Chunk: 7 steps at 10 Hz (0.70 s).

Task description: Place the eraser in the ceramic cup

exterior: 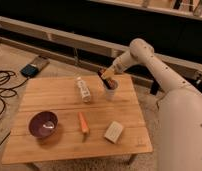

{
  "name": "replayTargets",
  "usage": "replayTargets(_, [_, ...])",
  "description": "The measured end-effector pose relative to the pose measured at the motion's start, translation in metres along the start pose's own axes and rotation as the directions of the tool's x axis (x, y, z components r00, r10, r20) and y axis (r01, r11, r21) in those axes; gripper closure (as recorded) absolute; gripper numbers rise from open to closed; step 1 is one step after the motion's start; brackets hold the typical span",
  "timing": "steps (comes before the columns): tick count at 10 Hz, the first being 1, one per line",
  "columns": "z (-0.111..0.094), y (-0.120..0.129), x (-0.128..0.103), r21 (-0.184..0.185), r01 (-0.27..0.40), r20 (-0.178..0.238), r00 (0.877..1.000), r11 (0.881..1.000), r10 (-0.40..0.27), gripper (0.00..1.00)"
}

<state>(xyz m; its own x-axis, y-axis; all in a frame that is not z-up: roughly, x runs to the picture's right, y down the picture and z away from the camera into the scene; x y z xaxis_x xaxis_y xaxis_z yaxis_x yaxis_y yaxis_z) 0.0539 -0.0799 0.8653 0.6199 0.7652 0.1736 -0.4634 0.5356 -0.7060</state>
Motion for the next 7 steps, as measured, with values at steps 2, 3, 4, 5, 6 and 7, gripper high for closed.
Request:
replayTargets(2, [0.0013,-0.0043,0.0017,0.0,0.015,0.004,1.0,1.0,-0.015,0.91])
replayTargets(3, [0.0007,-0.0074,0.003,0.002,0.023,0.008,1.0,1.0,-0.023,0.91])
replayTargets(4, [0.0,-0.0082,0.0035,0.001,0.025,0.009,1.0,1.0,-0.025,0.91])
replayTargets(5, [-0.0008,-0.0083,0.0037,-0.004,0.027,0.012,1.0,1.0,-0.027,0.89])
replayTargets(6, [-0.002,-0.0061,0.0042,-0.021,0.026,0.017,1.0,0.999,-0.026,0.76])
replayTargets(7, [-0.002,-0.0045,0.0048,-0.031,0.024,0.019,1.0,0.999,-0.023,0.69])
